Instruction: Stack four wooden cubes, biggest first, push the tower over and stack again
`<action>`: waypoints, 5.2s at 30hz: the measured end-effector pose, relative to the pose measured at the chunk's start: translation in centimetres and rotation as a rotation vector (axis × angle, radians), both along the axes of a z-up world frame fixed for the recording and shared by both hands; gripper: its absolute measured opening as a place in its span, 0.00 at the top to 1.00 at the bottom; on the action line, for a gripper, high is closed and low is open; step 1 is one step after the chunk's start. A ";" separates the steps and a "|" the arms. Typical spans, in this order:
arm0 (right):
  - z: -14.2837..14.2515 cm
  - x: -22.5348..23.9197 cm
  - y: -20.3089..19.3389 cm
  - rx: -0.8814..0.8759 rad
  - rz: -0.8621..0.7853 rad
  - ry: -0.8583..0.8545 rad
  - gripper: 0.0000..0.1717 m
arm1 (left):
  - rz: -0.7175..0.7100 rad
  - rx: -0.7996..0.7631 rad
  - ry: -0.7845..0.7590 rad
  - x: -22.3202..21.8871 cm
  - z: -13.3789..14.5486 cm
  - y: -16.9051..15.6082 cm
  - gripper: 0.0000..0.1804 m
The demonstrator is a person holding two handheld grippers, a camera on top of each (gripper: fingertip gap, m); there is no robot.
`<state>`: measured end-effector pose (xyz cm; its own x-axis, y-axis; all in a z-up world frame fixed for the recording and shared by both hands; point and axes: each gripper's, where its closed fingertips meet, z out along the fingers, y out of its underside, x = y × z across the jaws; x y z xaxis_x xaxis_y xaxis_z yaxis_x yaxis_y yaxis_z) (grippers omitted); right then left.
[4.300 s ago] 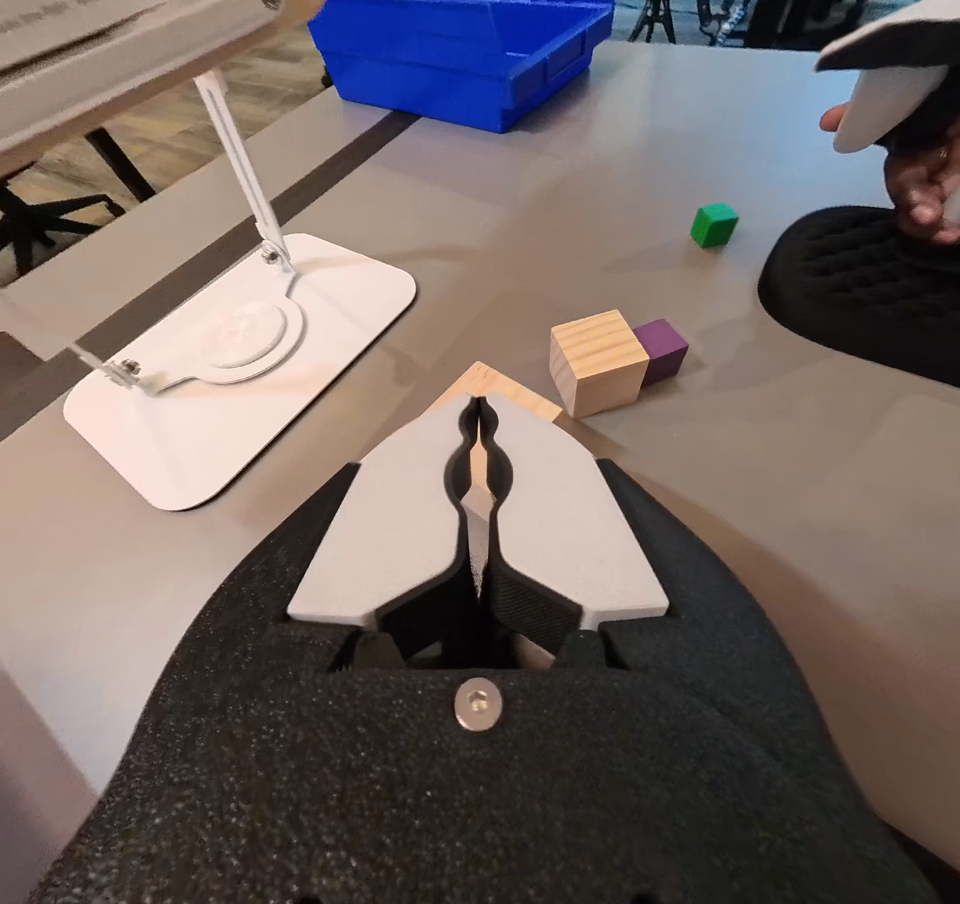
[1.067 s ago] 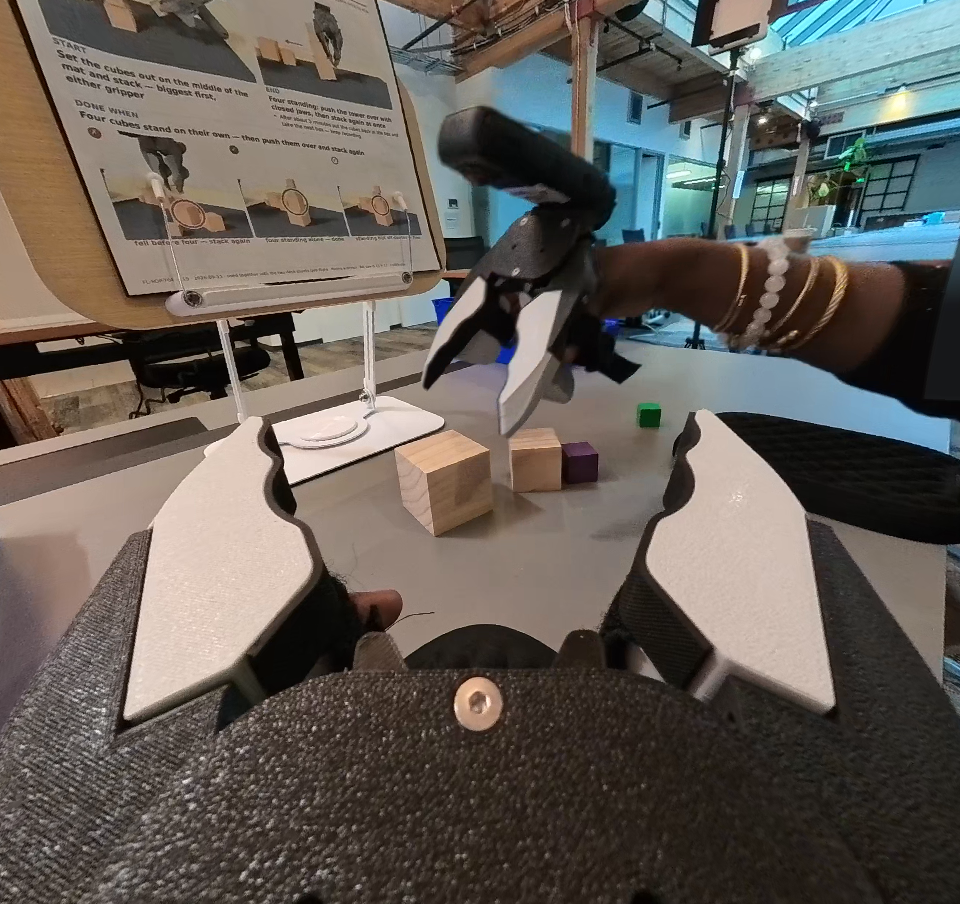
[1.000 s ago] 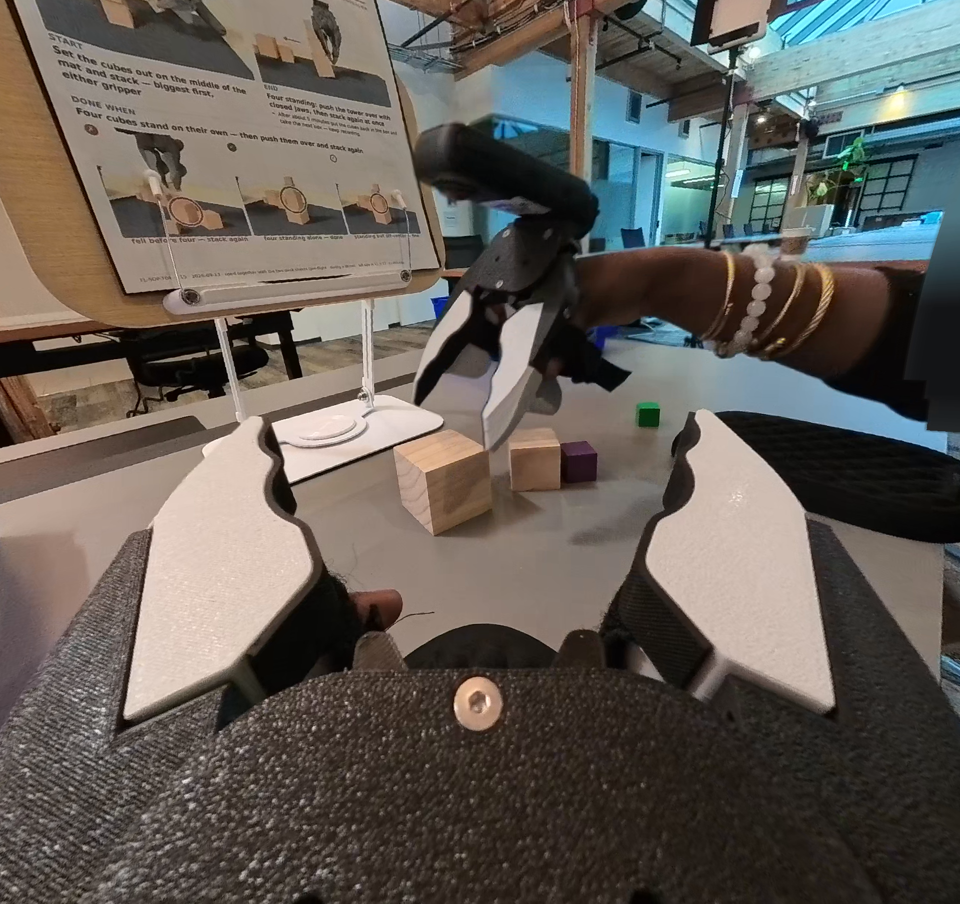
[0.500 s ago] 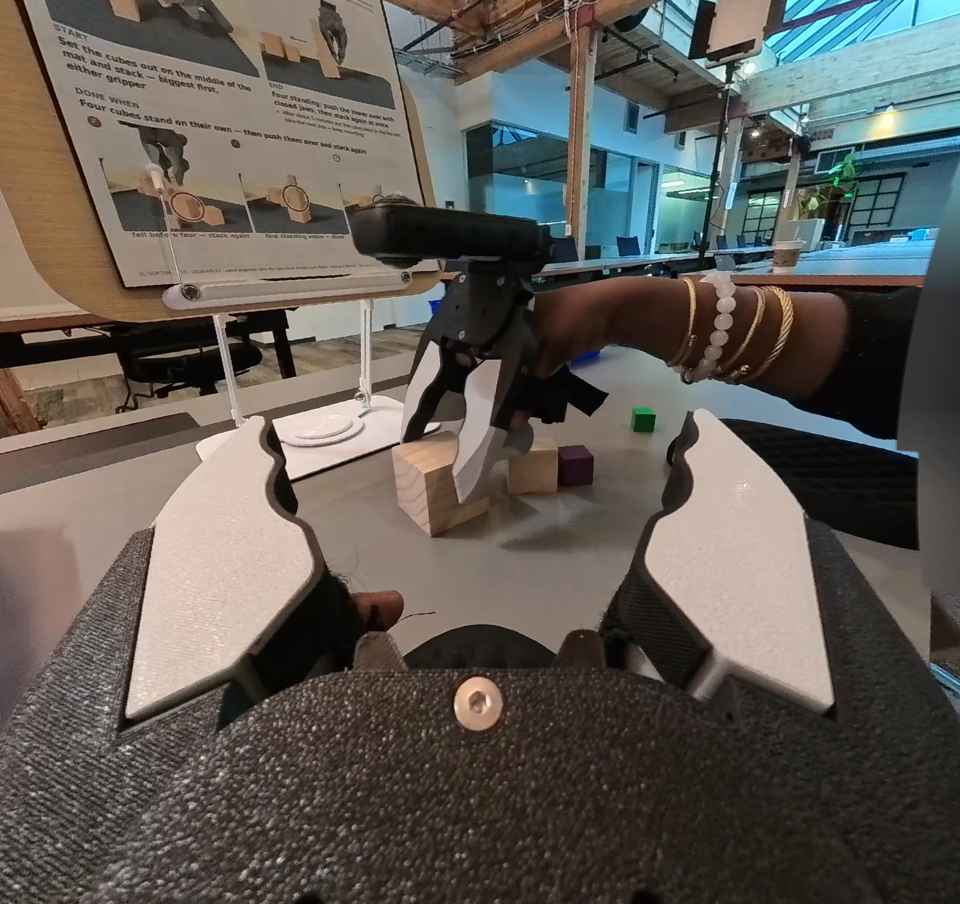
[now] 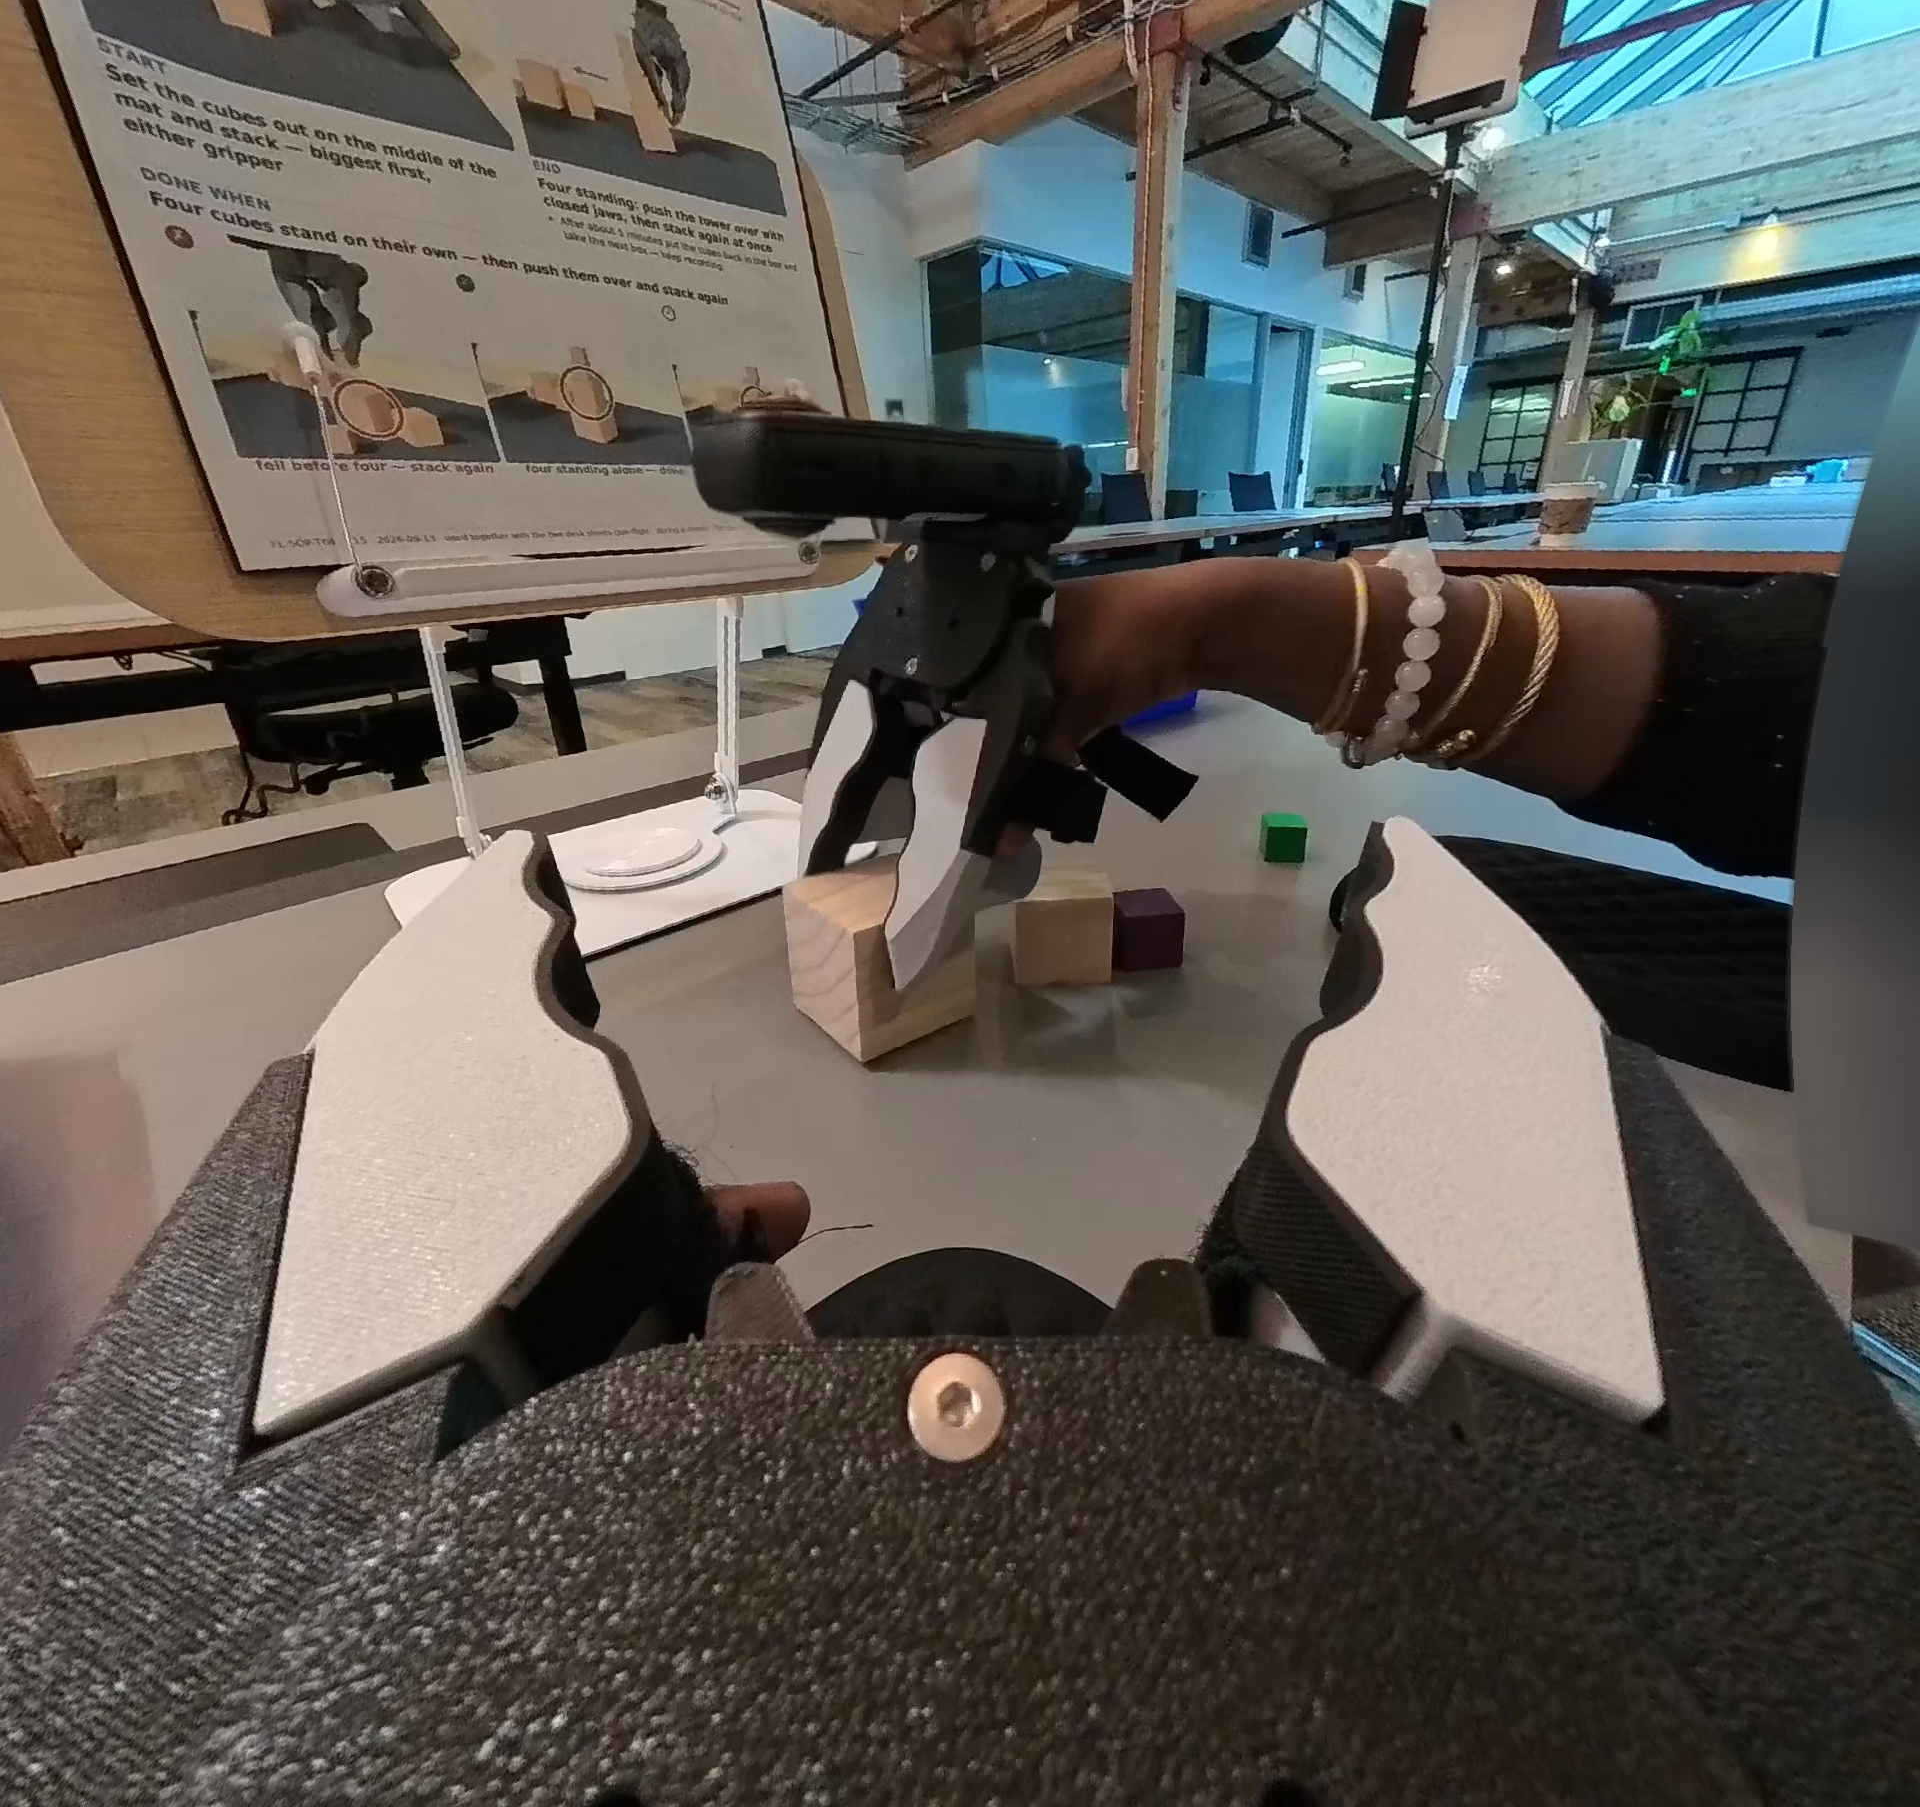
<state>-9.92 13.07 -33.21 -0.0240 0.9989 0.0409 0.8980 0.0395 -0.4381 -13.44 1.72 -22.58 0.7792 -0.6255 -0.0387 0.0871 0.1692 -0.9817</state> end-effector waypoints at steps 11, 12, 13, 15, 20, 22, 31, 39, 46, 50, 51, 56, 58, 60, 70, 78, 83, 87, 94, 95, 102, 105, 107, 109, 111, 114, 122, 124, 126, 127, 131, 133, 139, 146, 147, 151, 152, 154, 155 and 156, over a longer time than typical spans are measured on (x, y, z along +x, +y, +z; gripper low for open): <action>2.8 1.1 -2.8 0.017 0.051 0.058 0.66 | -0.006 0.000 0.002 0.1 0.0 0.0 0.25; 3.0 1.3 -3.2 0.018 0.054 0.063 0.66 | -0.006 0.000 0.003 0.1 0.0 0.0 0.25; 3.3 1.4 -3.6 0.019 0.056 0.070 0.66 | -0.008 0.000 0.004 0.1 0.0 0.0 0.25; 3.7 1.8 -4.5 0.016 0.065 0.082 0.66 | -0.016 -0.004 0.005 0.2 -0.1 0.0 0.25; 3.8 3.1 -6.4 0.012 0.077 0.068 0.66 | -0.047 -0.009 0.000 0.4 -0.1 -0.2 0.26; 3.8 3.6 -7.2 0.009 0.084 0.071 0.66 | -0.057 -0.014 0.009 0.6 -0.2 -0.3 0.26; 3.3 5.4 -10.7 -0.011 0.120 0.064 0.66 | -0.177 -0.023 -0.009 1.1 -0.2 -1.1 0.24; 1.6 6.5 -13.6 -0.034 0.141 0.048 0.66 | -0.261 0.005 0.111 2.9 -1.0 -2.3 0.23; 1.1 6.8 -15.2 -0.041 0.154 0.048 0.66 | -0.407 0.007 0.154 3.9 -1.5 -3.7 0.22; 0.9 7.0 -15.5 -0.030 0.139 0.039 0.66 | -0.501 0.003 0.187 4.6 -1.9 -4.6 0.23; 0.9 7.0 -15.6 -0.033 0.137 0.043 0.66 | -0.517 -0.002 0.194 4.7 -2.0 -4.7 0.23; 0.8 6.8 -15.7 -0.026 0.125 0.054 0.66 | -0.545 0.003 0.222 5.1 -2.3 -5.2 0.24; 0.6 6.6 -15.7 -0.029 0.123 0.059 0.66 | -0.551 0.006 0.224 5.1 -2.3 -5.3 0.25; 0.4 6.5 -15.8 -0.039 0.118 0.066 0.66 | -0.552 0.005 0.222 5.1 -2.3 -5.3 0.25; 0.1 6.2 -15.8 -0.039 0.114 0.090 0.66 | -0.558 0.002 0.223 5.1 -2.3 -5.3 0.25; 2.2 6.2 -15.3 -0.040 0.095 0.176 0.61 | -0.560 0.001 0.223 5.1 -2.3 -5.3 0.26; 6.5 4.8 -13.6 0.039 0.066 0.349 0.51 | -0.558 -0.001 0.210 5.0 -2.2 -5.2 0.26; 13.4 2.7 -10.8 0.150 0.018 0.647 0.47 | -0.556 0.001 0.201 4.9 -2.1 -5.2 0.25; 22.3 3.1 -7.6 0.279 0.007 0.928 1.00 | -0.553 0.001 0.183 4.8 -1.9 -5.1 0.26; 22.7 3.2 -7.2 0.283 -0.001 0.931 1.00 | -0.554 0.001 0.180 4.7 -1.9 -5.1 0.26; 20.4 4.0 -6.2 0.320 0.017 0.783 0.99 | -0.553 -0.002 0.178 4.7 -1.9 -5.1 0.26; 19.1 4.2 -6.1 0.257 0.011 0.767 1.00 | -0.552 -0.002 0.180 4.7 -1.9 -5.1 0.26; 18.4 4.3 -5.4 0.253 -0.027 0.764 0.90 | -0.552 -0.002 0.178 4.7 -1.9 -5.1 0.27; 16.9 4.9 -5.3 0.250 -0.007 0.689 0.94 | -0.551 -0.001 0.178 4.7 -1.9 -5.1 0.27; 15.7 5.3 -4.6 0.233 -0.029 0.645 1.00 | -0.551 -0.001 0.178 4.7 -1.9 -5.1 0.27; 13.2 6.2 -2.1 0.273 -0.113 0.562 0.72 | -0.550 -0.003 0.179 4.7 -1.9 -5.0 0.27; 4.2 8.1 -1.8 0.091 -0.073 0.171 0.42 | -0.547 -0.003 0.180 4.7 -1.9 -5.0 0.27; 2.9 8.2 -1.9 0.067 -0.064 0.128 0.42 | -0.549 -0.006 0.179 4.7 -1.9 -5.0 0.27; 1.8 8.5 -1.7 0.068 -0.036 0.078 0.42 | -0.549 -0.007 0.178 4.7 -1.9 -5.0 0.27; 1.4 8.6 -1.8 0.063 0.000 0.060 0.42 | -0.549 -0.005 0.178 4.7 -1.9 -5.0 0.27; 0.7 8.7 -2.5 0.105 0.320 0.010 0.42 | -0.552 -0.002 0.173 4.6 -1.8 -5.1 0.27; 0.7 8.9 -2.7 0.097 0.446 -0.020 0.48 | -0.550 0.000 0.166 4.6 -1.7 -5.0 0.27; 0.9 9.1 -1.7 0.112 0.613 -0.158 0.56 | -0.550 -0.010 0.172 4.6 -1.9 -5.0 0.28; 0.5 8.5 -1.4 0.108 0.695 -0.229 0.62 | -0.554 -0.009 0.156 4.5 -1.7 -5.0 0.27; 0.4 8.6 -1.4 0.112 0.708 -0.244 0.64 | -0.554 -0.009 0.155 4.5 -1.7 -5.0 0.27; -0.4 8.6 -1.3 0.136 0.744 -0.282 0.71 | -0.555 -0.010 0.157 4.5 -1.7 -5.0 0.27; -0.4 8.7 -1.4 0.125 0.749 -0.291 0.76 | -0.555 -0.010 0.157 4.5 -1.7 -5.0 0.27; -0.4 8.6 -1.6 0.113 0.737 -0.279 0.76 | -0.552 -0.009 0.154 4.4 -1.7 -4.9 0.27; -0.2 8.5 -1.5 0.120 0.723 -0.266 0.76 | -0.551 -0.010 0.153 4.4 -1.7 -4.9 0.27; 0.2 8.2 -1.4 0.133 0.704 -0.244 0.76 | -0.550 -0.012 0.153 4.4 -1.7 -4.9 0.27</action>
